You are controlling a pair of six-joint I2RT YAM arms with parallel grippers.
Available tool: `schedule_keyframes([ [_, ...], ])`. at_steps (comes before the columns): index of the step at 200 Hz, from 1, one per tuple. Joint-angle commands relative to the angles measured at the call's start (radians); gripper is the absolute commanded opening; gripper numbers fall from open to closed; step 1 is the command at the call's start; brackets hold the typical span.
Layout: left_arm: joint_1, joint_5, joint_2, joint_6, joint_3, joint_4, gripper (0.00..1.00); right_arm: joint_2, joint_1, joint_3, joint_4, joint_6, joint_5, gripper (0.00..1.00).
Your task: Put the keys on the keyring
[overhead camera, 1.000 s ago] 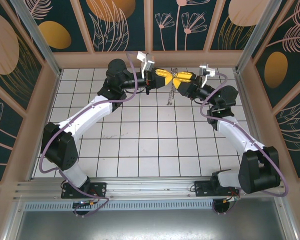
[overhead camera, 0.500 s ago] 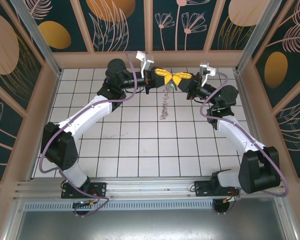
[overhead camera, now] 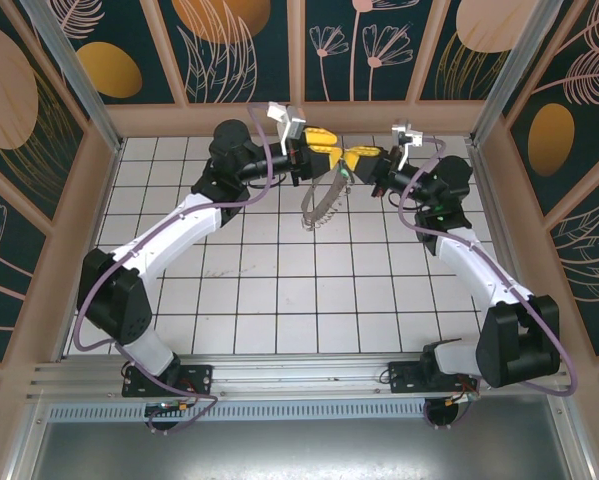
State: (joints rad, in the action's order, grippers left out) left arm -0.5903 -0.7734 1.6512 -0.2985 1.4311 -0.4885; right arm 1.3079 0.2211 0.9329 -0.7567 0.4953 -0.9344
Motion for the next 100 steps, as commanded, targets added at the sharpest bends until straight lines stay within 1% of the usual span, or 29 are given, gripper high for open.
schedule_keyframes([
  [1,-0.004,0.093,-0.059,0.063,0.001,0.052,0.46,-0.033,-0.024,0.058,0.123,-0.083,-0.029,0.00],
  [22,-0.003,0.137,-0.078,0.110,0.008,0.119,0.49,-0.025,-0.028,0.106,0.262,-0.162,-0.050,0.00],
  [56,-0.003,0.176,-0.097,0.200,0.030,0.243,0.53,-0.008,-0.037,0.179,0.462,-0.292,-0.069,0.00],
  [74,-0.003,0.193,-0.088,0.254,0.056,0.309,0.55,0.016,-0.052,0.235,0.570,-0.347,-0.103,0.00],
  [100,0.000,0.203,-0.054,0.306,0.106,0.395,0.56,0.025,-0.061,0.269,0.633,-0.387,-0.152,0.00],
])
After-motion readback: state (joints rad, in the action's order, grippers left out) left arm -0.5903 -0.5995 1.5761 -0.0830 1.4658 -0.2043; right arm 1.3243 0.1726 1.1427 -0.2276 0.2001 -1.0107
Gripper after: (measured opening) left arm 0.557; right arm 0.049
